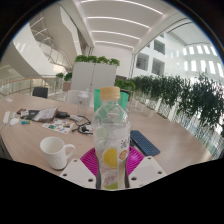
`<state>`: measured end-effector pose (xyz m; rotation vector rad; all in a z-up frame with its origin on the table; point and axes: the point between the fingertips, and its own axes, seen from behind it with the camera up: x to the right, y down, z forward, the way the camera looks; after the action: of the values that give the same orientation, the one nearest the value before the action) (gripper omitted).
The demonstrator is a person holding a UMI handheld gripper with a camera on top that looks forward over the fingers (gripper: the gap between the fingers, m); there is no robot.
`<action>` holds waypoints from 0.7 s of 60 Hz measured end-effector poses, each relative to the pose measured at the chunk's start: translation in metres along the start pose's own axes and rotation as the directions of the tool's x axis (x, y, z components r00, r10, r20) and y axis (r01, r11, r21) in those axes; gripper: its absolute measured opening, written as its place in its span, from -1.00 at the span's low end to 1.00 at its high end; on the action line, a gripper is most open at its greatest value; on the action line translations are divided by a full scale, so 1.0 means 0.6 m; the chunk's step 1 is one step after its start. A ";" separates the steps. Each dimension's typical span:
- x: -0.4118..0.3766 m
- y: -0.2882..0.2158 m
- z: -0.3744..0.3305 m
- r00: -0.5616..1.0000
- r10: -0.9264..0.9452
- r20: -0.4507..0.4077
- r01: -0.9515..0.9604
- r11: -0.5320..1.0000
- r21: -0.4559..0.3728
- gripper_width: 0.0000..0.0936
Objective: Pour water
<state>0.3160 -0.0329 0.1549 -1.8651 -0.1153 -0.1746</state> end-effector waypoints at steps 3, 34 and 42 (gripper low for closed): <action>0.020 -0.047 0.001 0.992 -0.125 -0.023 0.126 0.992 0.025 -0.33; -0.081 -0.103 0.118 -0.383 -0.923 -0.029 0.918 -0.376 -0.128 -0.33; -0.092 -0.119 0.107 -0.519 -0.854 0.001 0.842 -0.512 -0.171 -0.32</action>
<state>0.2536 0.0500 0.1936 -1.0323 -1.8888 -1.7162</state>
